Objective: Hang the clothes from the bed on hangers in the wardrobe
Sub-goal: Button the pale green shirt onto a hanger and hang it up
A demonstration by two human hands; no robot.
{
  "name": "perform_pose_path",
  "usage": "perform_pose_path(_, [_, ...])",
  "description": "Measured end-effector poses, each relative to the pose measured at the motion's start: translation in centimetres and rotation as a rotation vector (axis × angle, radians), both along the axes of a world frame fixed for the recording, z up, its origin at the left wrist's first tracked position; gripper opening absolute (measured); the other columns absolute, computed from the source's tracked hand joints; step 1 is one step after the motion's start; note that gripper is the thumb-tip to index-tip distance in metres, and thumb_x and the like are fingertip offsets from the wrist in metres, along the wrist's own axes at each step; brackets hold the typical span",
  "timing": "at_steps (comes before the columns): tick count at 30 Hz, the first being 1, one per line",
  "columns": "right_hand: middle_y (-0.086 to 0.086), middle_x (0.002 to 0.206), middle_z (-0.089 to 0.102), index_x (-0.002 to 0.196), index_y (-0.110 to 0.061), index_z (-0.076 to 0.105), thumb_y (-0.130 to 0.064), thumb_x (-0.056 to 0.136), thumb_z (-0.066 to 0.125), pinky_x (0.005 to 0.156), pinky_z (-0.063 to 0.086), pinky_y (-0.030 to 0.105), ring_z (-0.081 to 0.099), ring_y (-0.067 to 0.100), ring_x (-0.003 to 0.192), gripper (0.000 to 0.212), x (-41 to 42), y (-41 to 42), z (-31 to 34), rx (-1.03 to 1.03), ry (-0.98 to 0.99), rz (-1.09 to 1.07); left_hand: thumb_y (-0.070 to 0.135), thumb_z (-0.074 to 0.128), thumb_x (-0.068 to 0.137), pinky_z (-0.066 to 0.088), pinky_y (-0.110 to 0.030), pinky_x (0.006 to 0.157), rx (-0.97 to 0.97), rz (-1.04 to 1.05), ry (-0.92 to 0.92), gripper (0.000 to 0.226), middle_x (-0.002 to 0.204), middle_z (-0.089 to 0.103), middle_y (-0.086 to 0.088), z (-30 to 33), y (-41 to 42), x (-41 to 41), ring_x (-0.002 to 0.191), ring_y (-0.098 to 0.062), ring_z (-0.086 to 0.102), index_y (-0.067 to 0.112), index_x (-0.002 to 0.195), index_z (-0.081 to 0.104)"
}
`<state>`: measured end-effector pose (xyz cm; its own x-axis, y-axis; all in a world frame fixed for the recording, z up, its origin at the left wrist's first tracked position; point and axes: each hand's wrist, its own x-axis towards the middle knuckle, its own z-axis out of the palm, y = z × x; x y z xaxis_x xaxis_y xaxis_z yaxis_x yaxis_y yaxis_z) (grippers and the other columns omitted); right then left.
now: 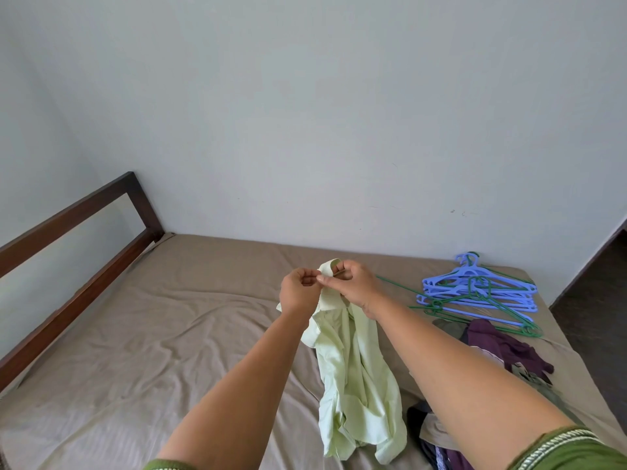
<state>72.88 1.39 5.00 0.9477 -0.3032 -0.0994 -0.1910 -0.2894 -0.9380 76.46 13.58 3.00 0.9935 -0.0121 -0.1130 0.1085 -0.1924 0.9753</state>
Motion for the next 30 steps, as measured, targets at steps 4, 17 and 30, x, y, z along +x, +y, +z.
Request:
perform_pose_path(4, [-0.004,0.079,0.068,0.089,-0.023,0.062,-0.033,0.074,0.082,0.061,0.043,0.021,0.063,0.012,0.073,0.027,0.5,0.3,-0.3,-0.173,-0.012,-0.092,0.01,0.07,0.083,0.055,-0.031,0.078,-0.082,0.019,0.02,0.012,0.087,0.069,-0.001,-0.2,-0.5,-0.6,0.079,-0.014,0.064,0.019,0.089,0.065])
perform_pose_path(17, [0.005,0.094,0.068,0.107,-0.01,0.063,-0.01,0.087,0.066,0.076,0.044,0.026,0.059,0.02,0.084,0.02,1.2,0.4,-0.2,-0.415,-0.096,-0.09,0.024,0.062,0.091,0.04,-0.023,0.07,0.251,-0.003,-0.196,0.013,0.071,0.063,0.01,-0.4,-0.8,-1.6,0.077,-0.012,0.059,0.014,0.086,0.068])
perform_pose_path(30, [-0.002,0.061,0.052,0.066,-0.014,0.05,-0.019,0.088,0.067,0.049,0.027,0.024,0.045,0.018,0.063,0.028,0.3,0.9,0.0,-0.508,-0.084,-0.051,0.022,0.058,0.089,0.034,-0.017,0.061,0.376,0.032,-0.248,0.012,0.069,0.061,0.012,-0.1,-0.6,-2.2,0.074,-0.01,0.058,0.018,0.08,0.065])
